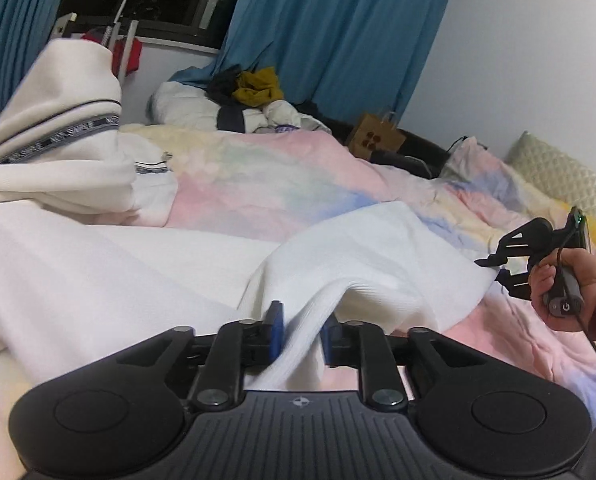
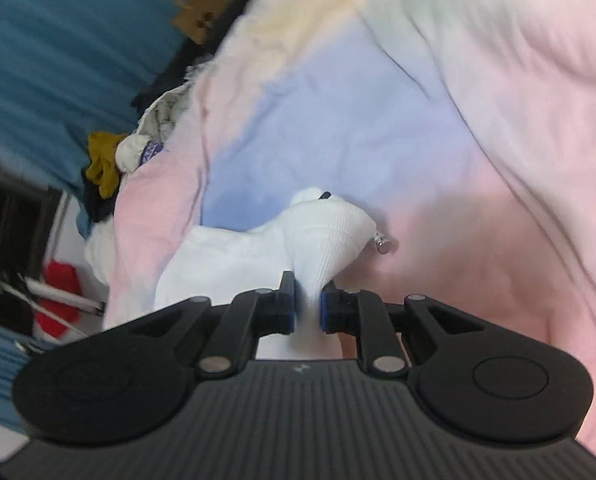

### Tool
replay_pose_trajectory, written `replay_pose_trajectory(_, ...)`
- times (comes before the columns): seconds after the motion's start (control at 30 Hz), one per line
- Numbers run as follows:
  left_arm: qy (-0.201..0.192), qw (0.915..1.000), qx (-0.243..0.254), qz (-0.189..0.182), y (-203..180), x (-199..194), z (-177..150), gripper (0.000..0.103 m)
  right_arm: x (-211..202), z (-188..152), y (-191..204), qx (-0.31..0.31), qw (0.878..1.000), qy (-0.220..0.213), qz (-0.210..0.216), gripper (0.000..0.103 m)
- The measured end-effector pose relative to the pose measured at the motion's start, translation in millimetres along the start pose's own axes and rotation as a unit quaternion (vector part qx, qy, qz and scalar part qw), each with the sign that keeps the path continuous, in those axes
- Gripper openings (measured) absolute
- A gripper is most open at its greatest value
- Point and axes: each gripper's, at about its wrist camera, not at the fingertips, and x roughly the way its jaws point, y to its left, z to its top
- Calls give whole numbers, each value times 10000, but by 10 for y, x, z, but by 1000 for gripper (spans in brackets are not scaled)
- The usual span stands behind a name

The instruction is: Fold clothes

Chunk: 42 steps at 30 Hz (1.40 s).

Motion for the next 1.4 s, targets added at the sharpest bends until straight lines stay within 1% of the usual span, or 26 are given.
replay_pose_trajectory(0.03,32,10000,-14,64,-28,-57,-11,39,13,16,-118,202,9997,131,-26,16)
replay_pose_trajectory(0.07,89,9998,-82,143,-45,-118,-20,48,22,21,-120,182,9997,156,-27,15)
replay_pose_trajectory(0.1,137,9994,-199,232,-50,-181,-24,49,15,30,-105,102,9998,161,-26,15)
replay_pose_trajectory(0.13,174,9987,-363,310,-41,-252,-25,50,9,40,-89,21,9999,166,-25,15)
replay_pose_trajectory(0.2,187,9945,-945,415,61,-425,-13,60,-5,58,-59,-141,9998,168,-17,15)
replay_pose_trajectory(0.27,160,9836,-1722,503,259,-590,0,65,-48,84,-33,-306,9995,32,100,14)
replay_pose_trajectory(0.3,112,9735,-2213,568,405,-683,-9,66,-70,98,-18,-387,9991,-45,158,14)
replay_pose_trajectory(0.37,-32,9403,-3351,596,759,-867,-89,66,-121,150,34,-507,9977,-360,267,13)
replay_pose_trajectory(0.43,-229,8989,-4341,553,1110,-1034,-221,66,-171,202,86,-626,9950,-674,376,13)
replay_pose_trajectory(0.5,-619,8556,-5090,713,1431,-1221,-379,67,-222,254,138,-745,9911,-988,484,13)
replay_pose_trajectory(0.6,-1239,7839,-6008,958,1799,-1446,-634,68,-254,313,197,-905,9853,-1335,557,12)
replay_pose_trajectory(0.63,-1402,7623,-6258,878,1877,-1462,-709,68,-238,322,204,-943,9846,-1372,528,12)
replay_pose_trajectory(0.67,-1551,7424,-6467,810,1950,-1473,-772,68,-208,327,193,-927,9855,-1338,488,12)
replay_pose_trajectory(0.7,-1636,7318,-6568,794,1999,-1472,-796,68,-178,333,182,-910,9863,-1304,449,12)
replay_pose_trajectory(0.77,-1644,7258,-6624,865,2048,-1487,-787,67,-131,351,135,-800,9886,-1215,384,13)
replay_pose_trajectory(0.83,-1651,7196,-6680,935,2097,-1501,-777,62,-104,380,75,-650,9910,-1114,366,13)
replay_pose_trajectory(0.87,-1655,7165,-6707,971,2121,-1508,-773,52,-95,396,48,-589,9919,-1065,371,13)
replay_pose_trajectory(0.9,-1659,7133,-6734,1006,2146,-1516,-768,35,-81,404,23,-550,9926,-1017,375,13)
replay_pose_trajectory(0.93,-1662,7102,-6761,1041,2170,-1523,-763,26,-66,408,3,-515,9933,-968,372,13)
replay_pose_trajectory(0.97,-1666,7070,-6788,1077,2195,-1530,-758,18,-45,410,-14,-482,9940,-918,354,13)
replay_pose_trajectory(1.0,-1669,7038,-6815,1112,2219,-1537,-754,13,-37,409,-31,-478,9944,-880,344,13)
replay_pose_trajectory(1.03,-1680,7047,-6792,1176,2230,-1570,-726,11,-28,408,-48,-480,9948,-841,332,13)
replay_pose_trajectory(1.13,-1811,7342,-6371,1493,2166,-1876,-463,7,23,429,-85,-595,9953,-713,285,13)
replay_pose_trajectory(1.27,-2129,7639,-5880,1594,2101,-2454,-103,6,131,477,-182,-431,9977,-445,258,14)
replay_pose_trajectory(1.33,-2309,7754,-5629,1693,2025,-2782,30,6,176,502,-230,-318,9989,-267,209,15)
replay_pose_trajectory(1.4,-2451,7814,-5492,1665,2003,-3029,36,5,215,528,-298,-105,9997,-23,238,16)
